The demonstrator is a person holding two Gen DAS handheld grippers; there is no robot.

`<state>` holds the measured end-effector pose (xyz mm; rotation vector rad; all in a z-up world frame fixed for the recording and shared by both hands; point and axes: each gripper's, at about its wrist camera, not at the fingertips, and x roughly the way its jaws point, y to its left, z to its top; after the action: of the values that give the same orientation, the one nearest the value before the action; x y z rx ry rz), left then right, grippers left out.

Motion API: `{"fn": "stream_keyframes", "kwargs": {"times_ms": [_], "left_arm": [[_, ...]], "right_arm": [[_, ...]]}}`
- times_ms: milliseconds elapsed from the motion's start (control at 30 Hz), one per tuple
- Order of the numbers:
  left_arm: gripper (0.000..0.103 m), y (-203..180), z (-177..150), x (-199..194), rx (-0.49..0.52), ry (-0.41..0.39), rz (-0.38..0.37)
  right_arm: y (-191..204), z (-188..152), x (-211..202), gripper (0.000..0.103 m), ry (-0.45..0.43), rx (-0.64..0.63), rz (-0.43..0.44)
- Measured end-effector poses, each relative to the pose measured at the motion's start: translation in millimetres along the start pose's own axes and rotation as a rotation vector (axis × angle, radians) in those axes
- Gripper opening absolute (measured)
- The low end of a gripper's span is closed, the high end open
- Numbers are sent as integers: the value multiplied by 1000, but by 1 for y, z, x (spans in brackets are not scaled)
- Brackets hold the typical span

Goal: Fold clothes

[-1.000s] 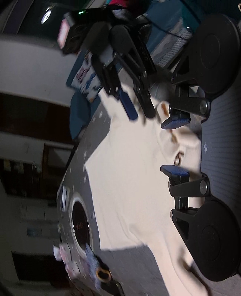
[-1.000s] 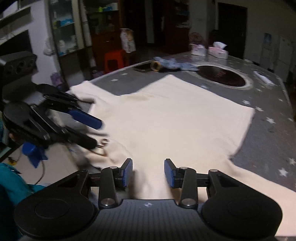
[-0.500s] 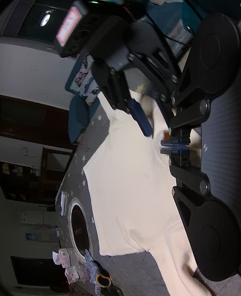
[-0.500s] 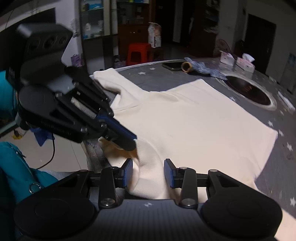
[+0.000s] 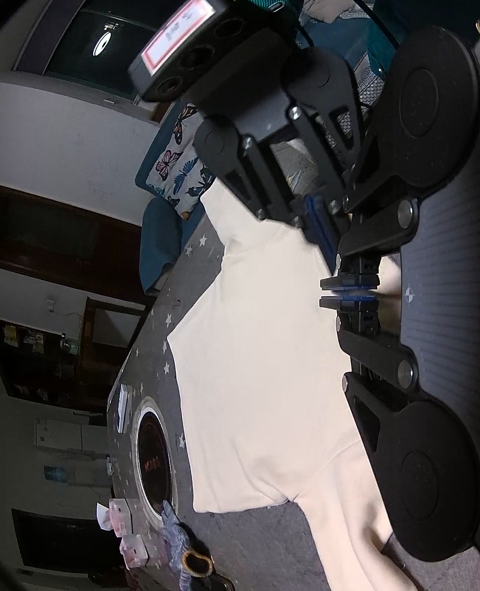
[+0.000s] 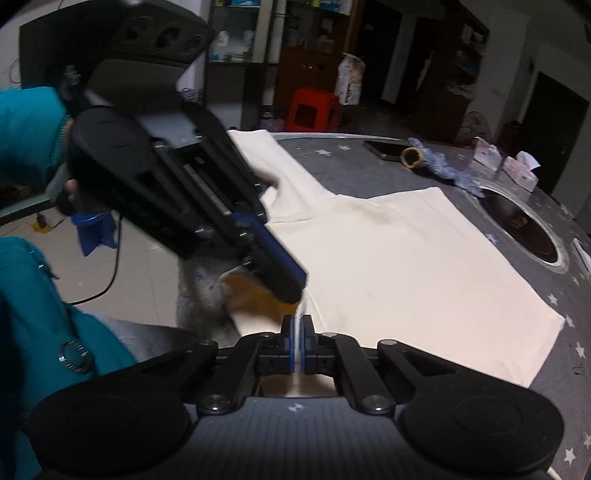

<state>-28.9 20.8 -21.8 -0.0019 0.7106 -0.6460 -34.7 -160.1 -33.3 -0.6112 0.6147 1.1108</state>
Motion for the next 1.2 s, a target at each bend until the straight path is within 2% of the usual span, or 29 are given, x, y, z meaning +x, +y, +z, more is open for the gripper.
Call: {"fn": "stream_keyframes", "kwargs": {"times_ms": [133, 400, 600, 733, 900, 1000, 1067, 1200], "left_arm": [[5, 12, 5, -1, -31, -14, 50], [5, 59, 26, 12, -187, -65, 173], [5, 91, 17, 18, -313, -27, 297], [5, 95, 4, 1, -382, -31, 347], [7, 87, 6, -9, -371, -32, 359], [13, 82, 19, -4, -334, -63, 333], [13, 86, 27, 5, -327, -63, 322], [12, 106, 29, 22, -369, -31, 365]], "right_arm": [[3, -2, 2, 2, 19, -26, 27], [4, -3, 5, 2, 30, -39, 40], [6, -6, 2, 2, 33, -37, 42], [6, -8, 2, 2, 35, -33, 48], [7, -8, 2, 2, 38, -40, 55], [8, -8, 2, 2, 40, -48, 52], [9, -8, 2, 2, 41, -52, 50], [8, -9, -2, 4, 40, -23, 65]]}}
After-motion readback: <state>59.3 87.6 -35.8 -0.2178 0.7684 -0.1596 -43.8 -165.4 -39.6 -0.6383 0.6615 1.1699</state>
